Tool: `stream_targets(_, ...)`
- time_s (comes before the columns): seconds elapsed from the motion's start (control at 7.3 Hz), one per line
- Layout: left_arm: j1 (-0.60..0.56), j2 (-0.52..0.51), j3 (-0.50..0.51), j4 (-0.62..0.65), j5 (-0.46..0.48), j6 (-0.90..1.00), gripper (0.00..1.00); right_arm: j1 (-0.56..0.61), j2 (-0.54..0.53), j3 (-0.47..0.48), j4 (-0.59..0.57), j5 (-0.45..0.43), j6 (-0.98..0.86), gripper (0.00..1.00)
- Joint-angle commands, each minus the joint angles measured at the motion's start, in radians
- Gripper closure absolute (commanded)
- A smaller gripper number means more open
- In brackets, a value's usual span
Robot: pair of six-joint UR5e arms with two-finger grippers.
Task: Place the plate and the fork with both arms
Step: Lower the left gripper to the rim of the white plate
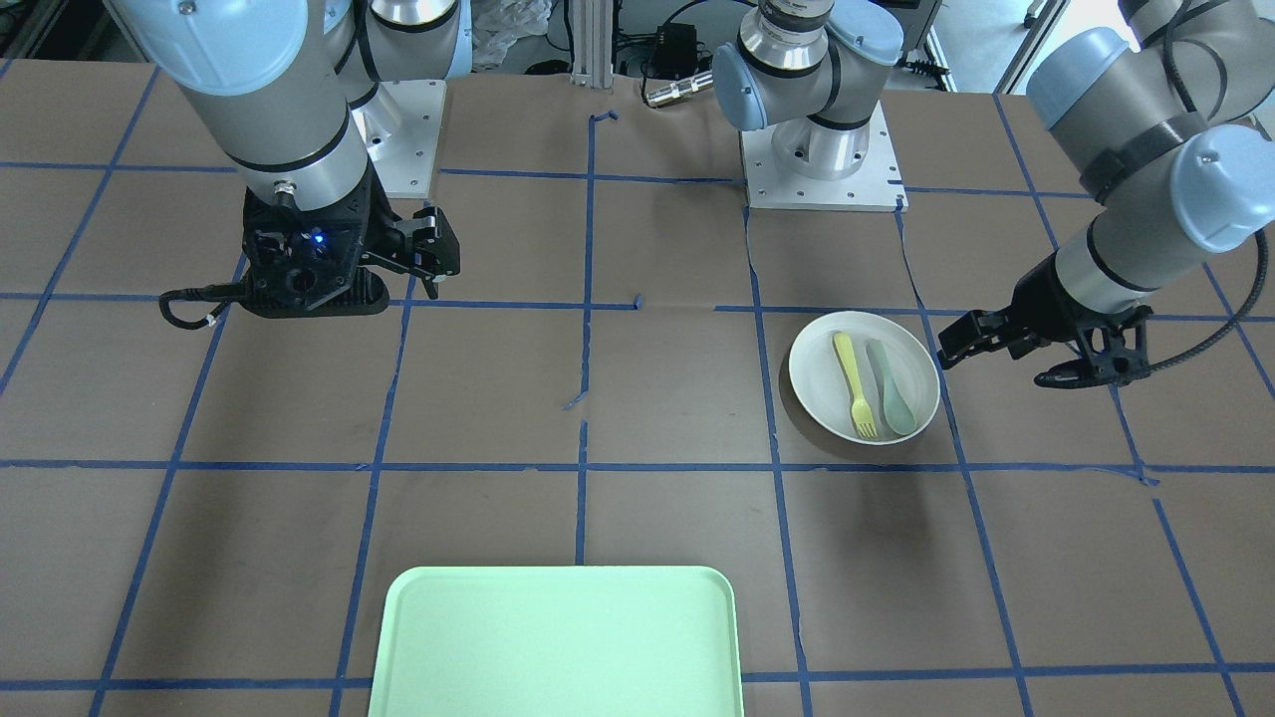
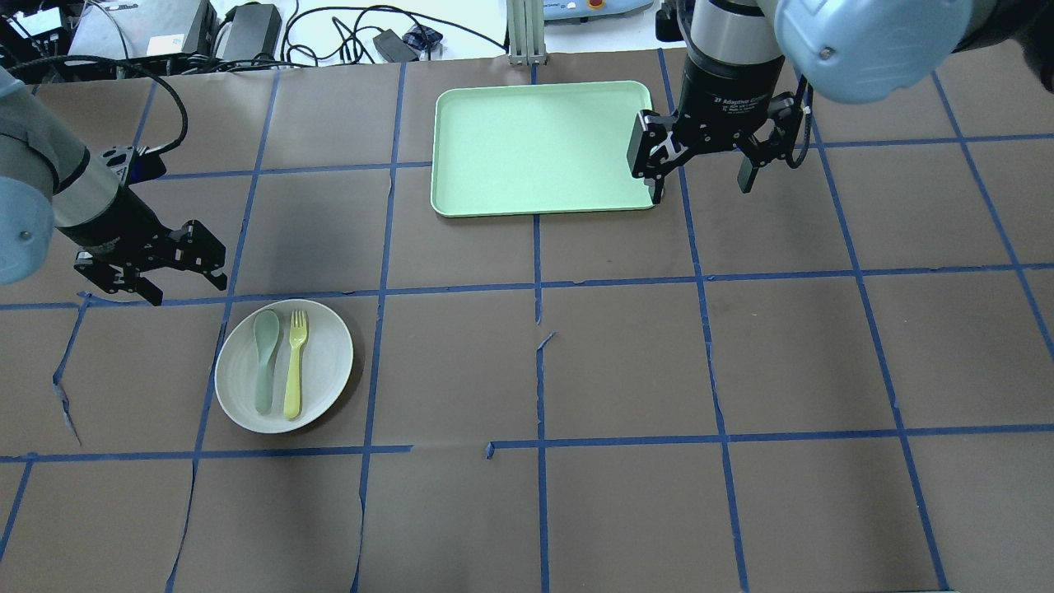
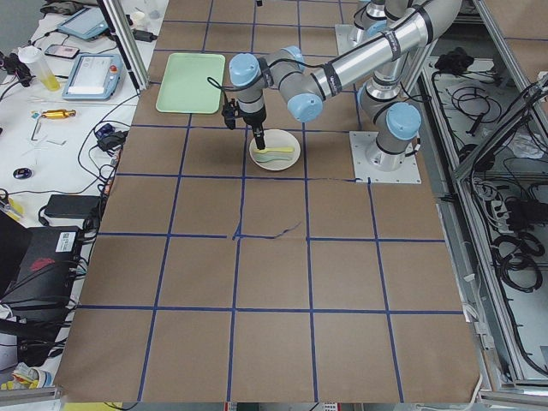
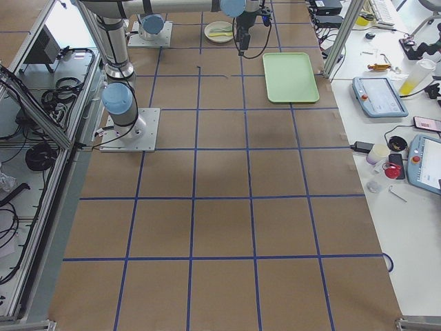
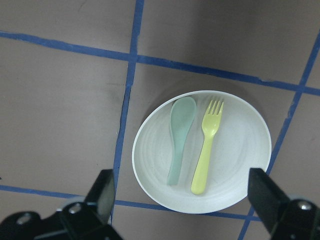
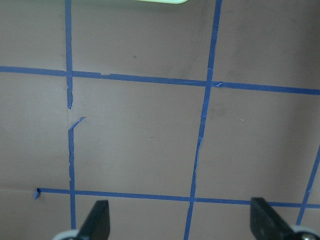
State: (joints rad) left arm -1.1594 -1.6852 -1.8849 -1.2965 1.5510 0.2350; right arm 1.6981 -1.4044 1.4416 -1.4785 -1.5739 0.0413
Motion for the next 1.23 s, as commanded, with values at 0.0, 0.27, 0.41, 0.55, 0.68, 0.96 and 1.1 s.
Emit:
stream_targets(0.0, 0.067, -0.039, -0.066, 0.023, 0.0, 0.085, 0.21, 0.0, 0.001, 0.014, -0.009, 0.0, 0.003, 0.0)
stream_targets(0.27, 0.078, -0.082, -0.12, 0.077, -0.002, 0.093, 0.21, 0.0, 0.007, 0.016, -0.023, 0.0, 0.012, 0.0)
stream_targets(0.41, 0.078, -0.1, -0.135, 0.086, -0.002, 0.111, 0.21, 0.0, 0.007, 0.016, -0.026, 0.0, 0.012, 0.0)
stream_targets(0.55, 0.079, -0.116, -0.143, 0.086, 0.0, 0.139, 0.26, 0.0, 0.008, 0.016, -0.026, 0.0, 0.012, 0.0)
stream_targets(0.68, 0.079, -0.132, -0.148, 0.089, 0.0, 0.145, 0.29, 0.0, 0.01, 0.016, -0.023, 0.0, 0.012, 0.0)
stream_targets(0.96, 0.079, -0.145, -0.146, 0.094, 0.055, 0.152, 0.31, 0.0, 0.01, 0.016, -0.028, 0.0, 0.011, 0.0)
stream_targets(1.1, 0.079, -0.149, -0.149, 0.112, 0.07, 0.15, 0.31, 0.0, 0.012, 0.016, -0.028, 0.0, 0.012, 0.0)
